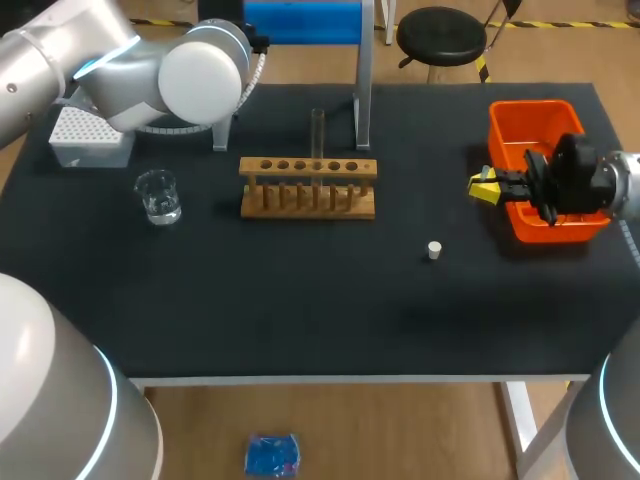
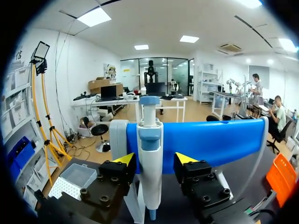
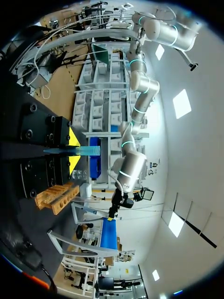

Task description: Invert the test tube, pick up the pipette, mount the tip to pipette, aspirate from beaker and dispense into the tube, eject the tip, return the pipette, and cap with the stopper.

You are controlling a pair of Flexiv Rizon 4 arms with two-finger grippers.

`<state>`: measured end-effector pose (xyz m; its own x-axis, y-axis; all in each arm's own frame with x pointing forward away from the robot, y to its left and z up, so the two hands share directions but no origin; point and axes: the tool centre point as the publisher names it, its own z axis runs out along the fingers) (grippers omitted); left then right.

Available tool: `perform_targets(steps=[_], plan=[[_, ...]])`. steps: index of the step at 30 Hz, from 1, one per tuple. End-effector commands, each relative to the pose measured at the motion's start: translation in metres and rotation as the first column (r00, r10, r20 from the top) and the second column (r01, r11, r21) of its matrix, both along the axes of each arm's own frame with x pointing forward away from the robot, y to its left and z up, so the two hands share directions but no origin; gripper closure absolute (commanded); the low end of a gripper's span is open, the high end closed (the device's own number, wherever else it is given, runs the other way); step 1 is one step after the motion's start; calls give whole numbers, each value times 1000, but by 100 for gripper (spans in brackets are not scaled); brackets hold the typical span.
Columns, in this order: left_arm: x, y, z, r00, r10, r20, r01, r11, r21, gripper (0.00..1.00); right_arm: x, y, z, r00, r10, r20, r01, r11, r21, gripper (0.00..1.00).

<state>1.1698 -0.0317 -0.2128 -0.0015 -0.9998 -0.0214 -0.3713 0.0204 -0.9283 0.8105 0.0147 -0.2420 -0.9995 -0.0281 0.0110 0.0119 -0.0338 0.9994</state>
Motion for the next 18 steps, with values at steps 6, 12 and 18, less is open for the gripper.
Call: perform_targets(steps=[6, 12, 18], plan=[[4, 0, -1, 1000, -3, -2, 3, 1000, -2, 55, 0, -1, 0, 1000, 2, 1, -2, 1000, 1, 100], [5, 1, -3, 1000, -1, -4, 1, 1000, -3, 82, 0, -1, 0, 1000, 2, 1, -2, 1000, 1, 100], [5, 2, -5, 1000, 2, -7, -2, 1000, -6, 100, 0, -1, 0, 1000, 2, 1, -2, 1000, 1, 100]])
